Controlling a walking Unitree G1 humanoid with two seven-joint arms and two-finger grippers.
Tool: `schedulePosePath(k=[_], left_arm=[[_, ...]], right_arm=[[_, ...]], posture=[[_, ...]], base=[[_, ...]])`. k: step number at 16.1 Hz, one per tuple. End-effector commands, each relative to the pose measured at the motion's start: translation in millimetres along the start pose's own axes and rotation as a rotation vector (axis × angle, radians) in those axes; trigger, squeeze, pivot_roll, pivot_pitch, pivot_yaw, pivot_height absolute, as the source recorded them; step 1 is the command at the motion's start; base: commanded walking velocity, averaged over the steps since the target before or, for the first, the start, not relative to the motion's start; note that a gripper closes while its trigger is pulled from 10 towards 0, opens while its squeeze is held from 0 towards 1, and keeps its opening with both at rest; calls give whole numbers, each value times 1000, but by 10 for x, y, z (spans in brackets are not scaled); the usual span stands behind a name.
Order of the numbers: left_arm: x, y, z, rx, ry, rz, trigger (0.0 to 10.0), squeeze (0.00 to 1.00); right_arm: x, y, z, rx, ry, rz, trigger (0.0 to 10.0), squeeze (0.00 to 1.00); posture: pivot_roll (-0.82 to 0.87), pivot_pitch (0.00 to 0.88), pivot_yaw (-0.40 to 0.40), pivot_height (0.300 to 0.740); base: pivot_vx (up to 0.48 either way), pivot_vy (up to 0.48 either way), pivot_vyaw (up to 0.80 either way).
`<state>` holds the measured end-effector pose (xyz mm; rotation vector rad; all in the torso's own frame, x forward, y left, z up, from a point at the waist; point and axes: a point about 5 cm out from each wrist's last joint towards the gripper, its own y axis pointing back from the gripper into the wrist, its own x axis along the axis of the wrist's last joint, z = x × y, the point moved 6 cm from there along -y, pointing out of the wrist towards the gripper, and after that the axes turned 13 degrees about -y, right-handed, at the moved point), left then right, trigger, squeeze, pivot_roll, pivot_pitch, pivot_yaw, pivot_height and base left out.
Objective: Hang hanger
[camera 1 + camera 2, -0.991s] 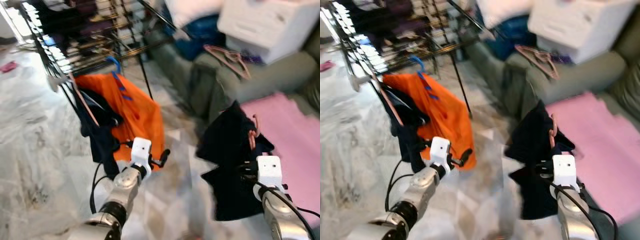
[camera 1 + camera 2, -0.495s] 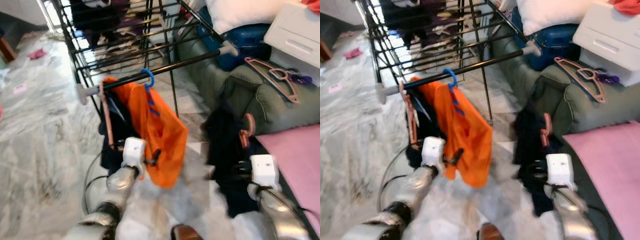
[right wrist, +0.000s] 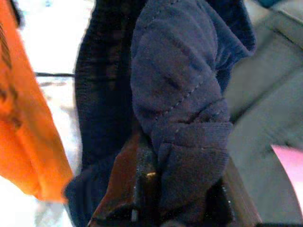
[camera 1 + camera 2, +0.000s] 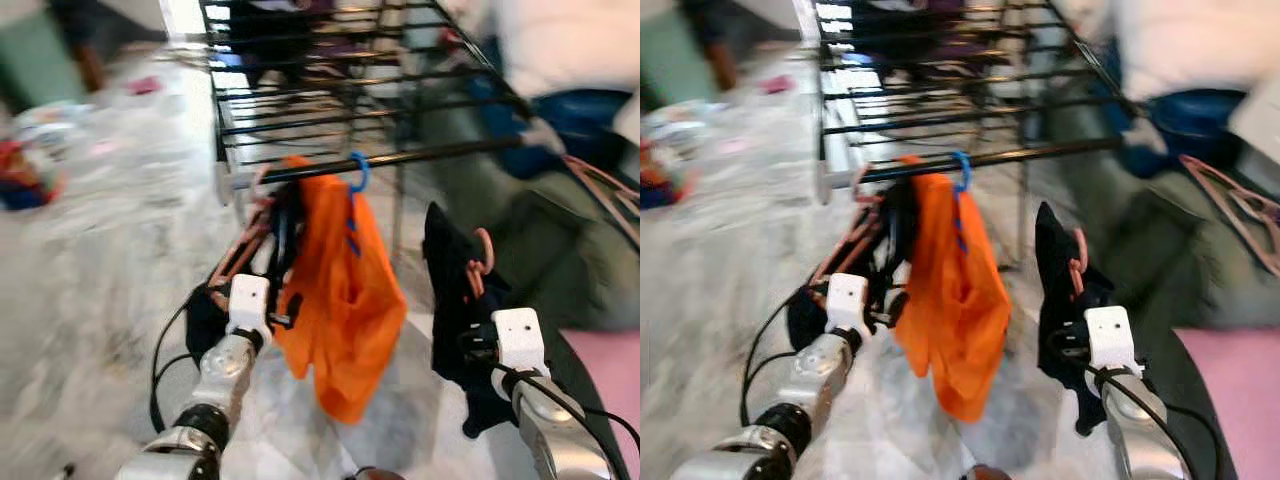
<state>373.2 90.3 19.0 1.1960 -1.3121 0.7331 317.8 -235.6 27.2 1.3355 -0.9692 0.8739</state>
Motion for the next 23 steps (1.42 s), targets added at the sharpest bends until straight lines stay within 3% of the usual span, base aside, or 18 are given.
schedulePosePath(k=[1,5,7,10,14,17,20,23], left_arm=[[-28,6,66,-18,1,-8,10000,0],[-23,7,70,-18,6,-5,10000,0],[-29,8,44,-7,41,-7,10000,0],[-66,25,-18,8,26,-21,10000,0],[-48,70,-177,41,-105,0,10000,0],[36,111,-485,104,-235,20,10000,0],[97,170,-671,120,-243,49,10000,0],[-22,288,-700,125,-247,40,10000,0]], right_arm=[[169,-5,-15,17,11,58,10000,0],[112,15,-100,52,-1,42,10000,0],[86,24,-153,70,-9,35,10000,0],[166,31,-223,64,-61,87,10000,0],[308,35,-242,-1,-145,195,10000,0],[463,-20,-346,-14,-216,270,10000,0],[547,-150,-437,5,-225,270,10000,0],[629,-314,-405,22,-204,227,10000,0]], posture=[[-209,130,-14,740],[-211,133,-10,740],[-210,134,-7,740],[-203,131,1,740],[-165,124,20,740],[-99,110,34,740],[-27,112,44,740],[7,139,33,740]], base=[[0,-472,600],[0,-433,544],[0,0,0],[0,0,0],[0,0,0],[0,0,0],[0,0,0],[0,0,0]])
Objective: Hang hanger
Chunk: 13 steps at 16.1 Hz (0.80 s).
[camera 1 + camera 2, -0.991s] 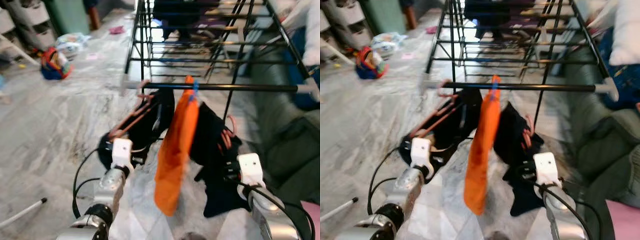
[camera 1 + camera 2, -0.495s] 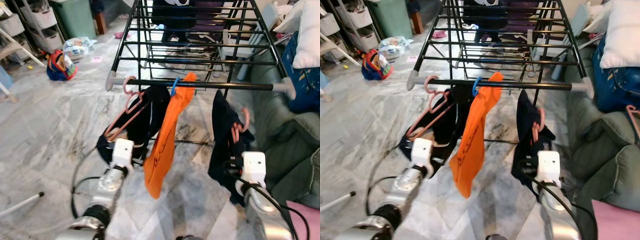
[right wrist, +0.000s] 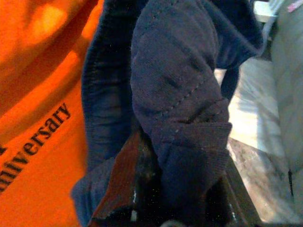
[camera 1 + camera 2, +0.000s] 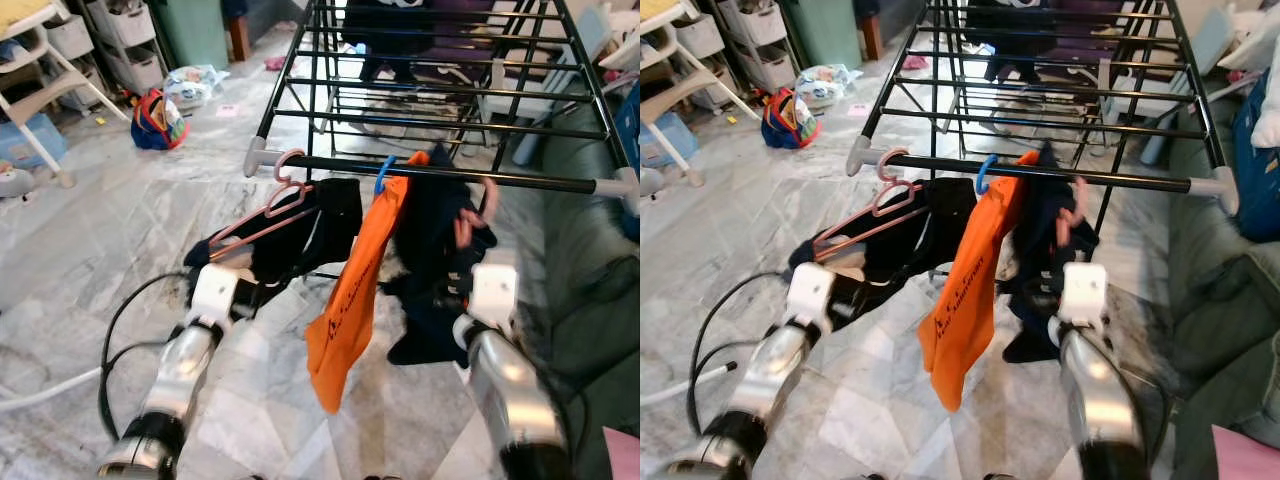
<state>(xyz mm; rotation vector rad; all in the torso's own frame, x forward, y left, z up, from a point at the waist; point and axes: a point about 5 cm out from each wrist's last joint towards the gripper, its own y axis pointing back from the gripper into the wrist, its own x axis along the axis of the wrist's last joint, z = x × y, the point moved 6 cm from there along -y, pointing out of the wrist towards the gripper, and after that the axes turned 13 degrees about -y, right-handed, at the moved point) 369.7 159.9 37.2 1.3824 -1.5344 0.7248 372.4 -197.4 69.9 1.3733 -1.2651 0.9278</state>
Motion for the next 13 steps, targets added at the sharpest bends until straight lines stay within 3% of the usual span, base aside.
schedulePosePath(k=[1,3,6,9,13], left_arm=[[-83,53,-18,6,9,-22,10000,0],[-156,119,44,6,40,-38,10000,0],[-3,91,236,-93,104,21,10000,0],[-7,117,353,-146,98,18,10000,0],[38,111,428,-177,113,24,10000,0]], right_arm=[[76,-32,17,-2,0,16,10000,0],[187,-148,85,-5,10,11,10000,0],[403,-279,190,-50,14,40,10000,0],[494,-398,247,-88,24,13,10000,0],[143,-413,266,-95,-18,-160,10000,0]], posture=[[11,149,30,740],[19,157,28,740],[22,165,25,740],[7,170,40,740],[11,168,26,740]], base=[[0,0,0],[0,0,0],[0,0,0],[0,0,0],[0,0,0]])
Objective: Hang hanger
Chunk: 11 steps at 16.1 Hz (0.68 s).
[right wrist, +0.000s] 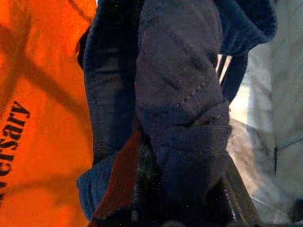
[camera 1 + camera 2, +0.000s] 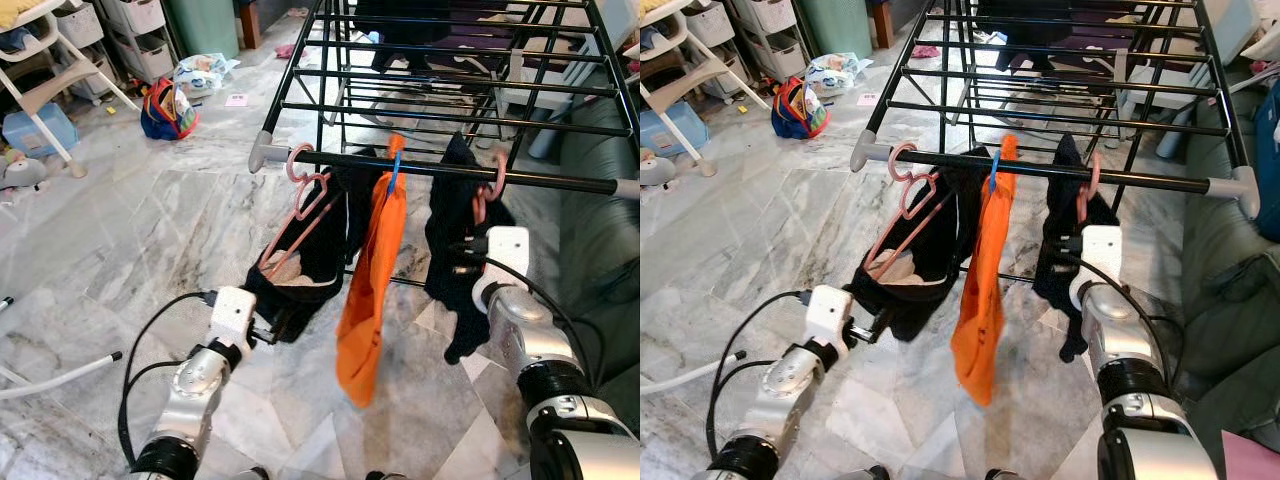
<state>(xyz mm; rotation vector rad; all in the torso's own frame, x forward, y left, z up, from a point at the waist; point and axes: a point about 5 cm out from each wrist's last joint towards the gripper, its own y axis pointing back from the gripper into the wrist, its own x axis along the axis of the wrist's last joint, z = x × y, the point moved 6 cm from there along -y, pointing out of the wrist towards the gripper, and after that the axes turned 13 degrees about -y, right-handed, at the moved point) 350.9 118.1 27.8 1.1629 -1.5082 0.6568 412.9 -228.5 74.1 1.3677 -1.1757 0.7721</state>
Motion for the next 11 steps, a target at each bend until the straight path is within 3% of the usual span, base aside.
schedulePosePath(k=[1,6,7,8,11], left_arm=[[-44,33,-29,8,11,-17,10000,0],[-71,49,-19,6,21,-30,10000,0],[-67,47,-19,5,22,-31,10000,0],[-61,41,-23,5,22,-32,10000,0],[-51,29,-33,5,23,-32,10000,0]], right_arm=[[-65,-12,11,-5,-36,-36,10000,0],[-184,-9,57,-5,-77,-74,10000,0],[-191,-9,61,-5,-91,-73,10000,835],[-191,-8,66,-5,-99,-69,10000,1000],[-186,-7,83,-3,-104,-64,10000,1000]], posture=[[14,167,22,740],[18,165,26,740],[17,165,27,740],[16,165,29,740],[16,166,29,740]], base=[[0,0,0],[0,0,0],[0,0,0],[0,0,0],[0,0,0]])
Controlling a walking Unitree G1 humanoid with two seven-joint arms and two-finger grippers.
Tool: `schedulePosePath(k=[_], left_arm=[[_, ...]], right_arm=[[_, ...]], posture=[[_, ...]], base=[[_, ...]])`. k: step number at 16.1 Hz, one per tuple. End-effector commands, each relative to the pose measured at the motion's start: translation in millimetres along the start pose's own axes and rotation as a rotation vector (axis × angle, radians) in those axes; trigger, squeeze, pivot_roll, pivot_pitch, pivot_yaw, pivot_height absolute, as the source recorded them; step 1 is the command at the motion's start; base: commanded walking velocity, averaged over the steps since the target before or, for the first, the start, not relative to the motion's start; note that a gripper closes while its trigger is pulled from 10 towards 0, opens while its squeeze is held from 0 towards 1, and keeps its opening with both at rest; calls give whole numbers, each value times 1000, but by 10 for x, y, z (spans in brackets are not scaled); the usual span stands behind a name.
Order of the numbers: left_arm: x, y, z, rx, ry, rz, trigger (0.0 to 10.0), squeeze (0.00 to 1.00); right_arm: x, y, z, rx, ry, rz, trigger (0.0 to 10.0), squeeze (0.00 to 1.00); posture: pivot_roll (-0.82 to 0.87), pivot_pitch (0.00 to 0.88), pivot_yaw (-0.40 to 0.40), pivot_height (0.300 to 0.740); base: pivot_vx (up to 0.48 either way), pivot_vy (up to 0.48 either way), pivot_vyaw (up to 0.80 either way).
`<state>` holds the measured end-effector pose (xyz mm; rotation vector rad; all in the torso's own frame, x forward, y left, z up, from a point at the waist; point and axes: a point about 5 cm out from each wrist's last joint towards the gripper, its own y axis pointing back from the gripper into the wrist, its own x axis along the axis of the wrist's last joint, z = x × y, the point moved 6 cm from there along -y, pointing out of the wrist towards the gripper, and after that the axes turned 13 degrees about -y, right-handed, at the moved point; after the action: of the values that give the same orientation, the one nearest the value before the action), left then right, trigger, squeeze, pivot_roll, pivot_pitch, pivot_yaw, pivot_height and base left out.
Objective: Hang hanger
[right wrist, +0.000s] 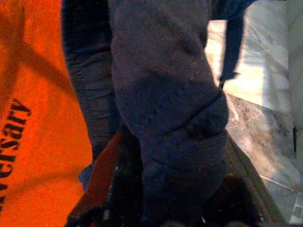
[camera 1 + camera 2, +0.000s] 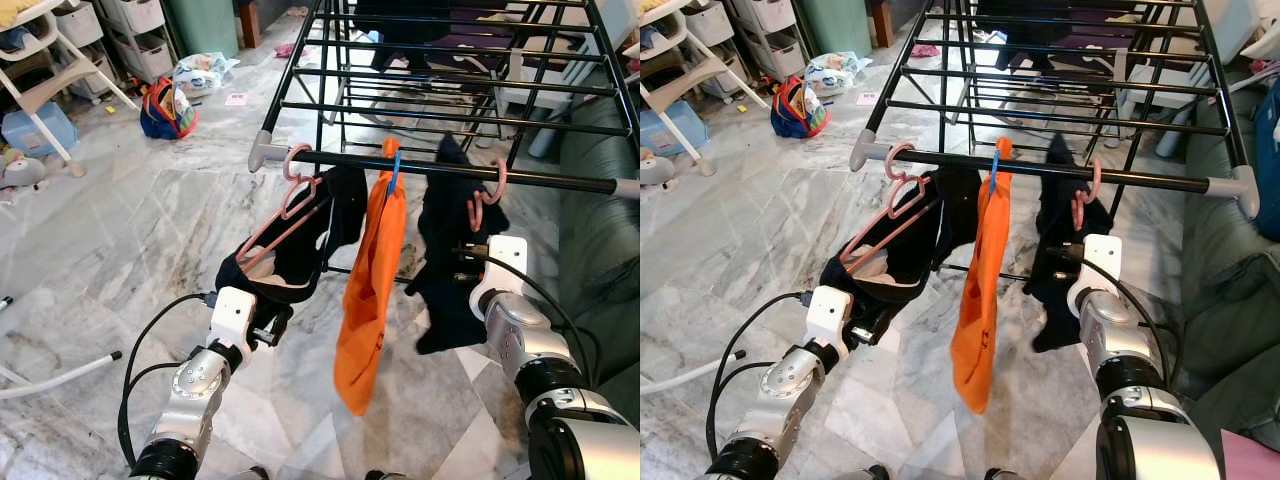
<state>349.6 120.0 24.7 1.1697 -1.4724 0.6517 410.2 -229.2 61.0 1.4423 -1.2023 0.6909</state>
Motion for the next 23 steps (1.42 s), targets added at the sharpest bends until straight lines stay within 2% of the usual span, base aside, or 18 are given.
schedulePosePath(k=[1,4,6,8,17,19,23], left_arm=[[-16,14,-36,7,3,-9,10000,0],[-15,12,-39,9,9,-12,10000,0],[-4,11,-34,8,9,-7,10000,0],[-5,19,-37,6,10,-5,10000,0],[23,-39,96,-54,24,-5,10000,0],[33,-54,99,-59,23,-3,10000,0],[39,-71,92,-59,21,-5,10000,0]], right_arm=[[-39,9,50,-7,-20,-8,10000,1000],[67,3,25,6,-14,33,10000,1000],[206,15,-10,23,3,99,10000,1000],[309,58,26,14,14,158,10000,1000],[351,380,169,-21,25,334,10000,1000],[417,497,152,-11,35,401,10000,1000],[345,624,62,33,41,422,10000,1000]], posture=[[15,166,29,740],[15,166,30,740],[17,165,30,740],[15,162,30,740],[-22,158,47,740],[-30,156,48,740],[-41,156,49,740]], base=[[0,0,0],[0,0,0],[0,0,0],[0,0,0],[0,0,0],[0,0,0],[0,0,0]])
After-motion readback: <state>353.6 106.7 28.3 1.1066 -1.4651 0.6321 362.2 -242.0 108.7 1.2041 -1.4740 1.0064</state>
